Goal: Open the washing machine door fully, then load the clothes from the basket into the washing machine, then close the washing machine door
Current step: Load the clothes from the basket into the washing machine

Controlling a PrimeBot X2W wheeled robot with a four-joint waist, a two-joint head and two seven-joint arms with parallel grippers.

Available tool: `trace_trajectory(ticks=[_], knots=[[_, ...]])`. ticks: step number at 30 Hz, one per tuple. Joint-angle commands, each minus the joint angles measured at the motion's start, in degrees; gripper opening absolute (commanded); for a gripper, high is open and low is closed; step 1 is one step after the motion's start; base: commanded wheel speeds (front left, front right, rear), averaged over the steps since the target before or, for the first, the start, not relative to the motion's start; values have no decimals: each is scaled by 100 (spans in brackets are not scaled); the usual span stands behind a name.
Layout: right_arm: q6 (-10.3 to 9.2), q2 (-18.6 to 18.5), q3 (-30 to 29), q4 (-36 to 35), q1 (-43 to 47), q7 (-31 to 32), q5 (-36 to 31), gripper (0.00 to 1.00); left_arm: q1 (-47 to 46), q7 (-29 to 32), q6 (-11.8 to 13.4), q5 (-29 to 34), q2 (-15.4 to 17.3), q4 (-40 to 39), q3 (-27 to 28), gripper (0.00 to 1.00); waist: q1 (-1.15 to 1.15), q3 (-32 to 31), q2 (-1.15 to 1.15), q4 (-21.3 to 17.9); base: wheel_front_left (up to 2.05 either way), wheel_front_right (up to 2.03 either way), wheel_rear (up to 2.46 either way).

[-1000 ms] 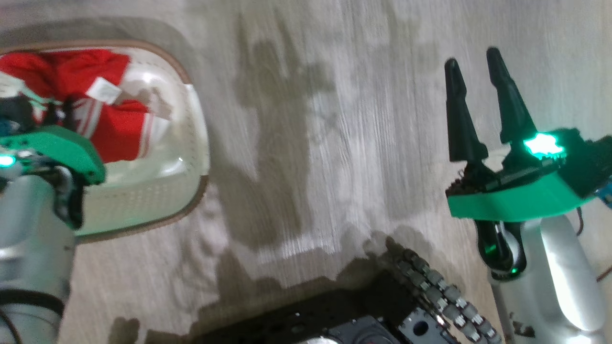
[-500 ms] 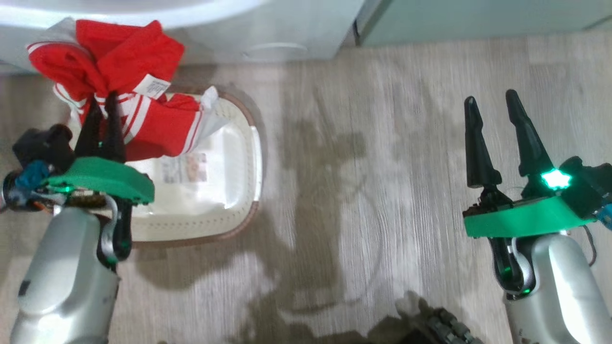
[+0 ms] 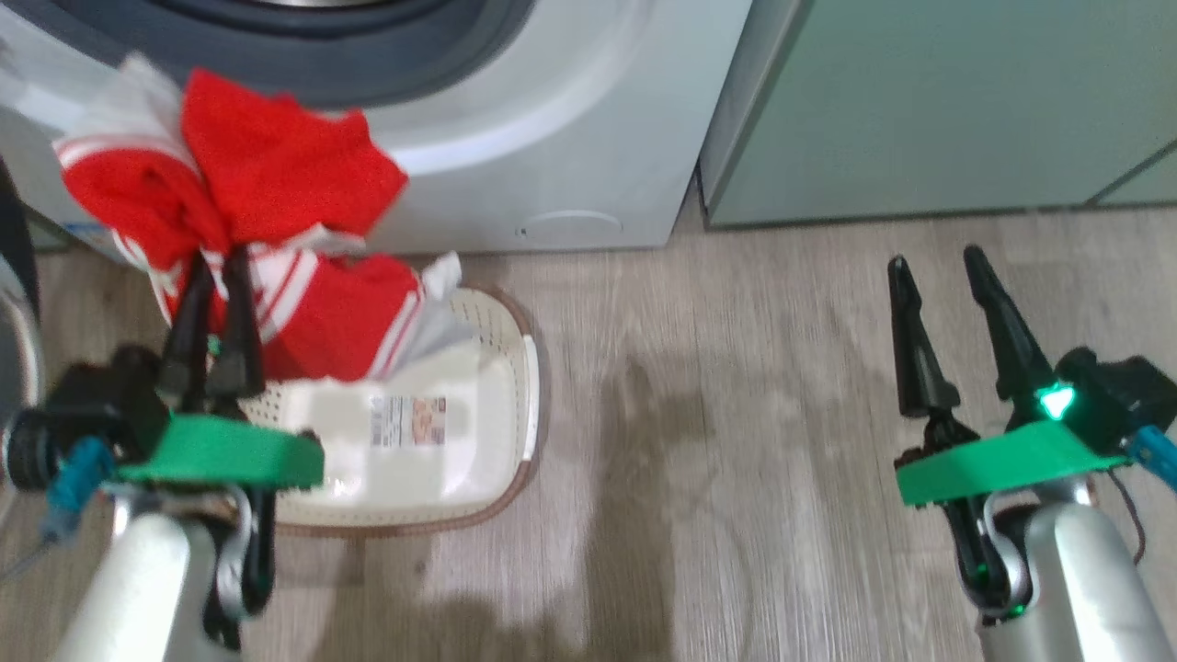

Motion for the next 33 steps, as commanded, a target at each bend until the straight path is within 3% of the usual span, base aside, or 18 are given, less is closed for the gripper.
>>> trace_trajectory(ticks=[1,21,33], knots=[[0,-21,89,-163,91,44,-40,100,79,25,73,67,167,-308,167,0,1,-339,-1,-7,0,0,0],[0,-21,-17,-608,1070,598,-169,100,1202,205,203,126,111,-395,-288,0,1,-1466,-1,95,0,0,0],[0,-21,-7,-858,1279,746,-130,100,1265,185,253,107,107,-350,-324,0,1,-1597,-1,133,0,0,0]])
